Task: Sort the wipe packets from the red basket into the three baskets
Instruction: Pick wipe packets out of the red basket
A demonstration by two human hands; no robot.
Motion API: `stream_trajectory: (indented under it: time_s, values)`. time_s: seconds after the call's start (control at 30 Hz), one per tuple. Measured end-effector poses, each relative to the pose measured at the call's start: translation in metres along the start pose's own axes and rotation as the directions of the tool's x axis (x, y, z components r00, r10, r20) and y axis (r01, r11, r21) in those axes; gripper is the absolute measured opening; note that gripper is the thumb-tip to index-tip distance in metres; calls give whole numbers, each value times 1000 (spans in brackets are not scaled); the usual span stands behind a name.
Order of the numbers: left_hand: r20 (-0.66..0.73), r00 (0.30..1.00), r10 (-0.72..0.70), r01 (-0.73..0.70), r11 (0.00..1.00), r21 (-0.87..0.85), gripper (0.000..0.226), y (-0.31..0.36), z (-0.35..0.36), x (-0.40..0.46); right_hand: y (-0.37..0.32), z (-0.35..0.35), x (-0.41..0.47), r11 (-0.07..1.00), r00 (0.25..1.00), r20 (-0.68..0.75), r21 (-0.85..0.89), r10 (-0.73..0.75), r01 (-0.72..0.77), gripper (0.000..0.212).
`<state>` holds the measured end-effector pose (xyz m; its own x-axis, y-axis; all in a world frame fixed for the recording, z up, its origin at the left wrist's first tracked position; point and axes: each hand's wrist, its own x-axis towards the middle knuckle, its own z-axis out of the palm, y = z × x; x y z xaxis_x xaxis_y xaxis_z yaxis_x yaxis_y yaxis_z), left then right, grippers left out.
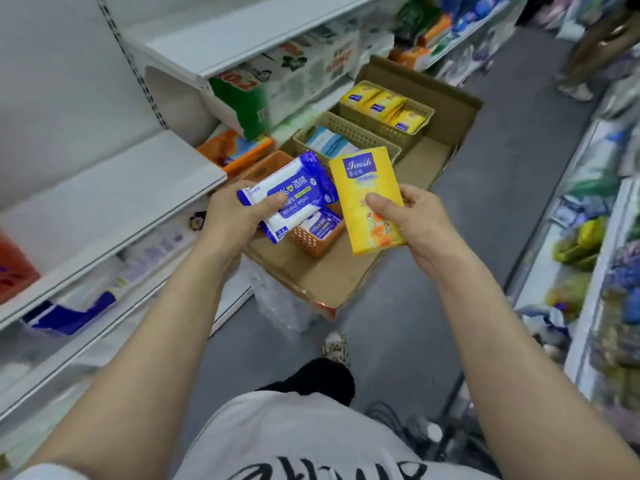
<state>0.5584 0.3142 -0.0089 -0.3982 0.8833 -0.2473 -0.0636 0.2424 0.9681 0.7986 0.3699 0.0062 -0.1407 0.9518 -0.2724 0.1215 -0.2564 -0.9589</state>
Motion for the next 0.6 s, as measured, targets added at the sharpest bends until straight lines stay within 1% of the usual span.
stream_trajectory:
  time_s: [0.07, 0.17, 0.2, 0.3, 0.33, 0.4, 0.47, 0.57, 0.6]
  values:
    - [14, 1000, 5, -5, 1000, 14, 35, -1, 31, 21, 0, -26, 21, 1000, 1000, -29, -14, 4, -5, 29]
    - [37, 999, -12, 12, 1000, 2, 40, -5, 82, 58, -3, -68, 65, 998, 997, -71, -61, 12, -16, 38]
    - [30, 999, -29, 29, 1000, -2, 39, -6, 101, 71, -6, -81, 82, 997, 997, -79, -75, 24, -30, 41]
    - [1, 998, -55, 55, 998, -43, 25, -5, 157, 109, -16, -120, 137, 989, 995, -76, -127, 62, -71, 47]
    - [-7, 998, -70, 70, 997, -43, 25, -3, 175, 119, -20, -132, 154, 987, 995, -75, -142, 70, -80, 50]
    - [-8, 995, -104, 103, 994, -30, 32, 3, 205, 141, -27, -157, 189, 986, 995, -72, -141, 73, -83, 54]
    - [-13, 992, -125, 124, 992, -22, 34, 10, 232, 162, -35, -181, 219, 987, 995, -73, -139, 71, -80, 53]
    - [-26, 992, -127, 127, 992, 20, 27, 20, 266, 187, -37, -213, 255, 989, 994, -56, -105, 99, -104, 52]
    - [-32, 990, -135, 136, 990, 30, 29, 22, 277, 194, -36, -224, 267, 988, 993, -48, -103, 111, -115, 51]
